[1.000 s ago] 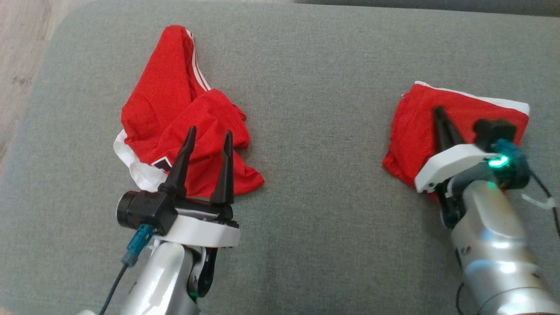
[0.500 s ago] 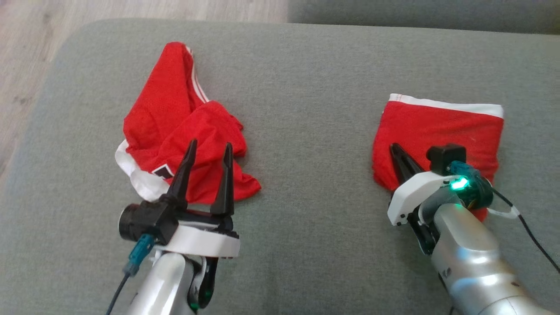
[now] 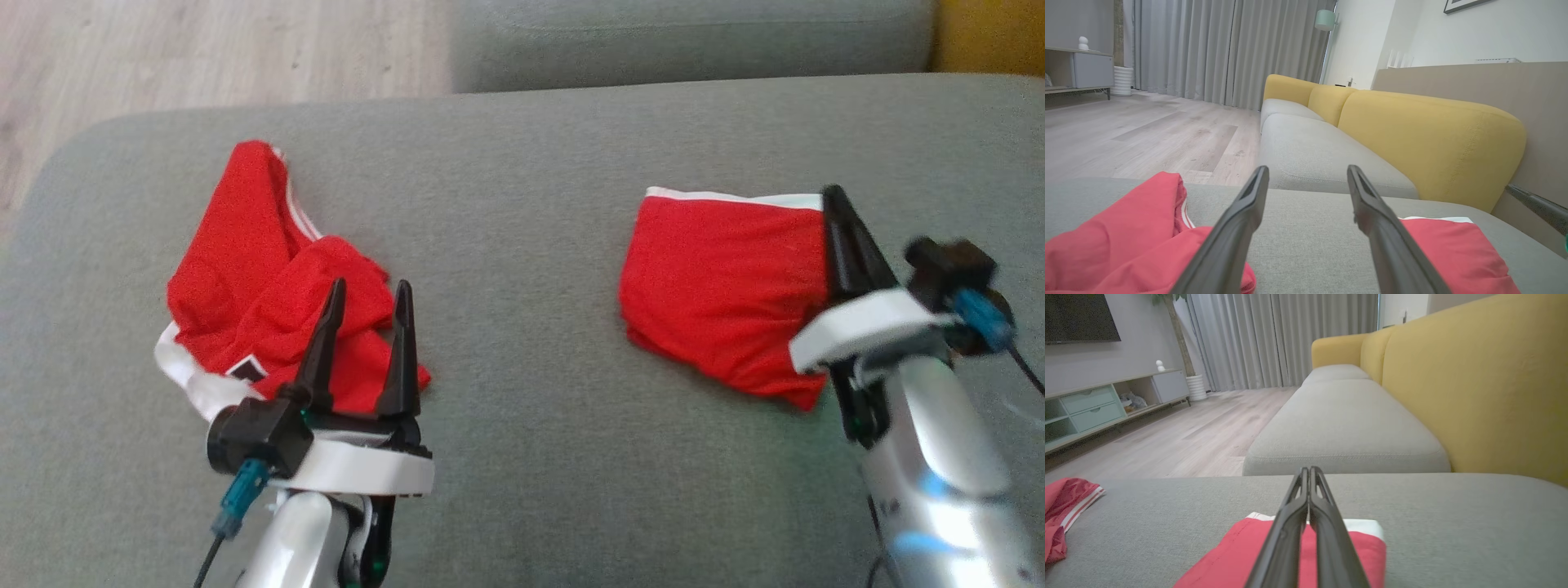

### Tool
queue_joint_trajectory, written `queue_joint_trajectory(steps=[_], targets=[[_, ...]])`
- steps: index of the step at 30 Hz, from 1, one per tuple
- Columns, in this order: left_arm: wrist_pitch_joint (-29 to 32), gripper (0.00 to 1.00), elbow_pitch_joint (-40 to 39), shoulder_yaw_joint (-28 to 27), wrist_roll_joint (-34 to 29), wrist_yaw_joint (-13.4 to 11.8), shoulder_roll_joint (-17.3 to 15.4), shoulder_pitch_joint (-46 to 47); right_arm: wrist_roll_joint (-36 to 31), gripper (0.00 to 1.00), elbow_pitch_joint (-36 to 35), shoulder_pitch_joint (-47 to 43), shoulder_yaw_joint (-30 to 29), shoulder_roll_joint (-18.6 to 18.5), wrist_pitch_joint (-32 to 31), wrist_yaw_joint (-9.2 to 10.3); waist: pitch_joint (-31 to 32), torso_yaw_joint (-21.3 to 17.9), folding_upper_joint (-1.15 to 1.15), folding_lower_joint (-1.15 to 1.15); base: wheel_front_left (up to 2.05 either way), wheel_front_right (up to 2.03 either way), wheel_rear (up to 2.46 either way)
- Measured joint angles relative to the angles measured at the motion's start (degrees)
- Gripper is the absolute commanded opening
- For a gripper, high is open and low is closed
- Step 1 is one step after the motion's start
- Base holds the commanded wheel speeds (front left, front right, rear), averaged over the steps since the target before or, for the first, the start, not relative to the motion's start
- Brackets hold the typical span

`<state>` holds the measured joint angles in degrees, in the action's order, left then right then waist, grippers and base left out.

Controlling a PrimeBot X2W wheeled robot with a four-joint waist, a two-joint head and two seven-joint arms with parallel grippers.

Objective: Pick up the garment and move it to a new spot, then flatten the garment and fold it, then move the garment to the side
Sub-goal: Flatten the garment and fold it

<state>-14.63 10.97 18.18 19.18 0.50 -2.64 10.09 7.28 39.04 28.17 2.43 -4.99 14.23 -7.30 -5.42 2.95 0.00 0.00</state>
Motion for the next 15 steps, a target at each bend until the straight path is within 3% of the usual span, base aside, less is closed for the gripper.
queue_joint_trajectory(steps=[2,3,4,8,15], targets=[[0.0,1.00,-0.1,-0.1,0.0,0.0,0.0,-0.5,-0.8,0.05,-4.8,-3.6,-2.1,0.3,0.1,0.00,0.5,-1.0,0.00,0.00,0.00,0.00,0.00],[0.0,1.00,-0.1,-0.2,0.0,0.0,0.0,-0.7,-1.0,0.65,-7.1,-5.5,-3.1,0.5,0.1,0.00,0.7,-1.5,0.00,0.00,0.00,0.00,0.00],[0.0,1.00,-0.1,-0.3,0.0,0.0,0.0,-0.9,-1.5,1.00,-9.3,-7.5,-4.0,0.7,0.1,0.00,0.9,-1.9,0.00,0.00,0.00,0.00,0.00],[0.0,1.00,0.0,-0.7,0.0,0.0,0.0,-1.3,-1.7,1.00,-15.4,-14.3,-6.4,1.5,0.1,0.00,1.6,-3.0,0.00,0.00,0.00,0.00,0.00],[0.0,1.00,0.4,-0.8,-1.2,0.0,0.0,-2.6,1.3,1.00,-18.0,-20.2,-5.6,2.1,0.1,0.00,1.6,-3.8,0.00,0.01,0.00,0.00,0.00]])
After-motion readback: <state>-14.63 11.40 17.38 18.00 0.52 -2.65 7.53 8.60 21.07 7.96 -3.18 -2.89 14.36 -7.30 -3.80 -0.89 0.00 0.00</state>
